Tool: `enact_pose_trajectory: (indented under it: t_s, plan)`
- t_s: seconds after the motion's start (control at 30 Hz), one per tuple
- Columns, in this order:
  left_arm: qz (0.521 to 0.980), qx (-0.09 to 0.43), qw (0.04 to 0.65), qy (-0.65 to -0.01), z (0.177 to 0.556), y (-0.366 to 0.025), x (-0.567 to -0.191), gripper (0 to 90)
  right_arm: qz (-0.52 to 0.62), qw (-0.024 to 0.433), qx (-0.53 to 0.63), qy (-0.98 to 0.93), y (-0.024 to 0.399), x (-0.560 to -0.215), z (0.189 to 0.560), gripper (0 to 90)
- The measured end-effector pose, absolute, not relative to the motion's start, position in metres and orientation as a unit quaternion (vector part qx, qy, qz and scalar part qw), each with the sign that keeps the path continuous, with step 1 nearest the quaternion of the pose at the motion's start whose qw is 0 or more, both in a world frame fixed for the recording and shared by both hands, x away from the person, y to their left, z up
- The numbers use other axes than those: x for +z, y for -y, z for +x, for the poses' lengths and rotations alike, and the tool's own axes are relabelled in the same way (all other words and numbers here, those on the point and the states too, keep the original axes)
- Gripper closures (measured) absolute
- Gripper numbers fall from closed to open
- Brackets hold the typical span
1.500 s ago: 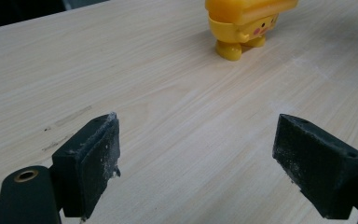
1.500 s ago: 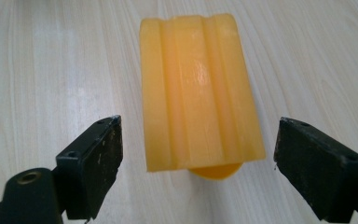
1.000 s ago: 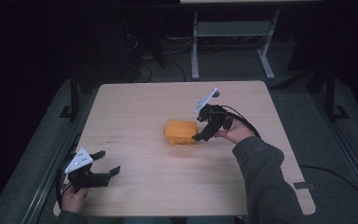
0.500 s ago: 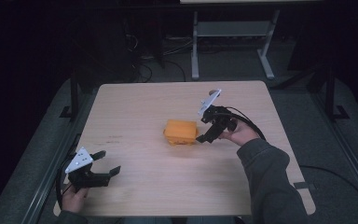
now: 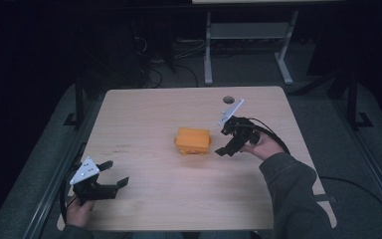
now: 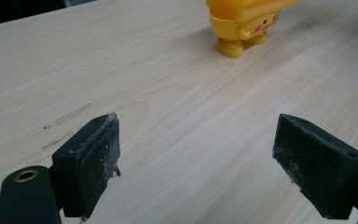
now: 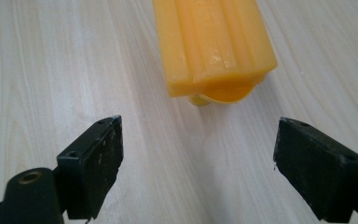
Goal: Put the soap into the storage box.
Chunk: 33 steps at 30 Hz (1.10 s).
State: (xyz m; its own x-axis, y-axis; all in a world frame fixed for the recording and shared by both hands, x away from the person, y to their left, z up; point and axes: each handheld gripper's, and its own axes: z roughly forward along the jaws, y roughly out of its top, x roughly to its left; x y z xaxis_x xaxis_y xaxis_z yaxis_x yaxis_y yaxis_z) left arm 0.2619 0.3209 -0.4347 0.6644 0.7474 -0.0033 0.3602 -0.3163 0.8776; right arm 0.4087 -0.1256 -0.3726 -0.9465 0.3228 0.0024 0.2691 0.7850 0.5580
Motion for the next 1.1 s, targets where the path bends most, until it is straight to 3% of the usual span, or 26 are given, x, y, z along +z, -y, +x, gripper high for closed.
enact_pose_trajectory:
  t_s: [1.1]
  plan:
    - [0.789, 0.205, 0.46, -0.351, 0.262, -0.319, -0.436, 14.3, 0.216, 0.048, 0.308, -0.925, 0.172, -0.389, 0.378, 18.6]
